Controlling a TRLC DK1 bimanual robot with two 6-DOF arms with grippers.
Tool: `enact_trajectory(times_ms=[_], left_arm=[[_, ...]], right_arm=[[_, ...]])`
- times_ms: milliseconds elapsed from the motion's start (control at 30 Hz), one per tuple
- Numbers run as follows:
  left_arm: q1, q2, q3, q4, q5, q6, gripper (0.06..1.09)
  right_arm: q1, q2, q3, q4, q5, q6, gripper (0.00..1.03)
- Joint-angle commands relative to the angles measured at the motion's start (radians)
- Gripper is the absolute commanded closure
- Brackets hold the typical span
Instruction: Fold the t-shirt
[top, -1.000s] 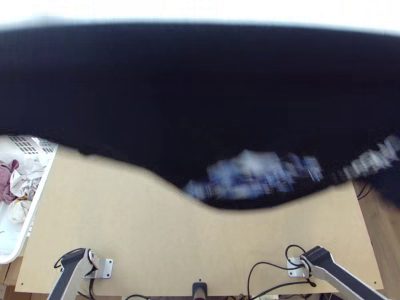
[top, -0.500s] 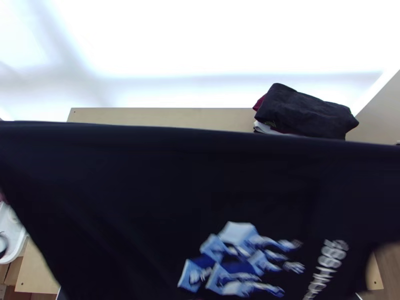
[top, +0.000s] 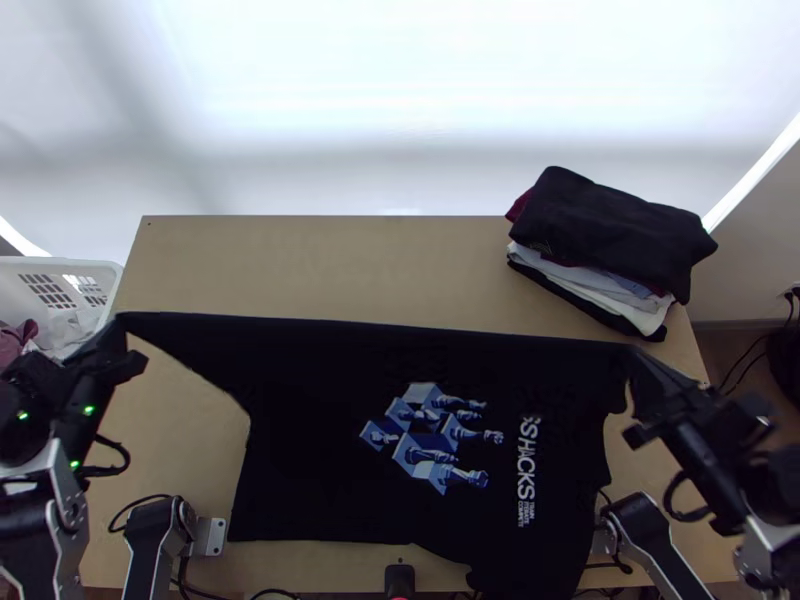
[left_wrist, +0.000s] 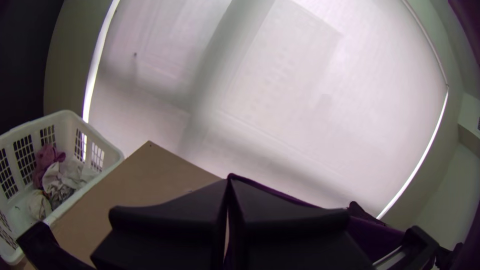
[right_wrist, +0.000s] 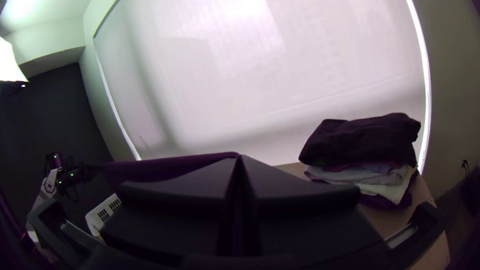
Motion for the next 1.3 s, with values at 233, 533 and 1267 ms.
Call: enact_trajectory(times_ms=[233,533,1267], left_arm=[[0.062,0.129,-0.131,0.162,-0.083,0.009,1.05],[0.118,0.450,0.050,0.217,-0.083,0.006,1.05],[0.239,0.955,0.354,0.338,-0.059,0.029,1.05]], right_arm=[[-0.001,0.319,0.010,0.113,0.069,0.064,1.00],[-0.020,0.618,0.135,0.174,0.071,0.062,1.00],[-0.104,1.305,0.645,0.298,0.072,0.004,1.00]])
